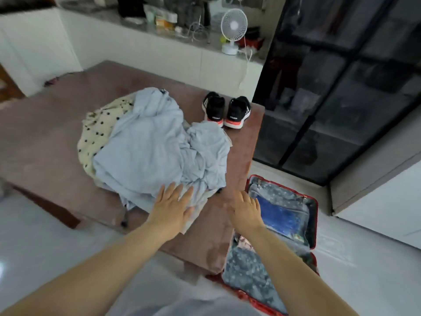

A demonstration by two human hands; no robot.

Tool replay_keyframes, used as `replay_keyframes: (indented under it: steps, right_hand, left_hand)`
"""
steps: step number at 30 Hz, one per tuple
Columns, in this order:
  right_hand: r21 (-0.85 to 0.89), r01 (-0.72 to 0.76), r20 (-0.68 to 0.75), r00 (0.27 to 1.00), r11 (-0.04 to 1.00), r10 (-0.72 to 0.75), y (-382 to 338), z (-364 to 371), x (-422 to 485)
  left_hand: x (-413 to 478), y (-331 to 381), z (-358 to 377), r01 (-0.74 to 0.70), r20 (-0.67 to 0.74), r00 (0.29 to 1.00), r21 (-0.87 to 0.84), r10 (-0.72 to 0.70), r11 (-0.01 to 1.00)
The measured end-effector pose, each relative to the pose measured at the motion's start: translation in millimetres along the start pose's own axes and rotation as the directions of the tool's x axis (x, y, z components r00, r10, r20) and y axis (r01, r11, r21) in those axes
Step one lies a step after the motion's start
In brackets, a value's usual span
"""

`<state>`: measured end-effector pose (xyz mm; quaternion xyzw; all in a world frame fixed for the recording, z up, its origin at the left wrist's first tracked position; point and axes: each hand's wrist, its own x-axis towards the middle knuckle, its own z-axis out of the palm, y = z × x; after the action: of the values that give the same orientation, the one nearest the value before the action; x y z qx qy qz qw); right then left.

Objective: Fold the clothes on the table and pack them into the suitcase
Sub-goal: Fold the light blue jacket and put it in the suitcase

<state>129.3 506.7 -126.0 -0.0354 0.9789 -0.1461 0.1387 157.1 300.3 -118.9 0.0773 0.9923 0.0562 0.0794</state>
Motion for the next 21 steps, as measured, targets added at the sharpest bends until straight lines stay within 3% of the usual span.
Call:
replay_keyframes:
  steps: [7, 15, 21]
  right_hand:
    - [0.077, 0.154, 0.011, 0.988, 0.985, -0.156, -119, 18, 1]
    - [0.147, 0.2, 0.013, 0.979, 0.969, -0.204, -137, -2, 51]
    - [0.171, 0.3, 0.018, 0.951, 0.938, -0.308, -176, -10, 94]
  left_hand:
    - [-29, -93, -29, 0.095, -0.017, 0.995, 0.045, -0.094, 0.995]
    - [10, -123, -38, 0.132, -0.027, 0.991, 0.052, -0.131, 0.99]
    - [50, -184, -81, 0.251, -0.169, 0.956, 0.043, -0.24, 0.967]
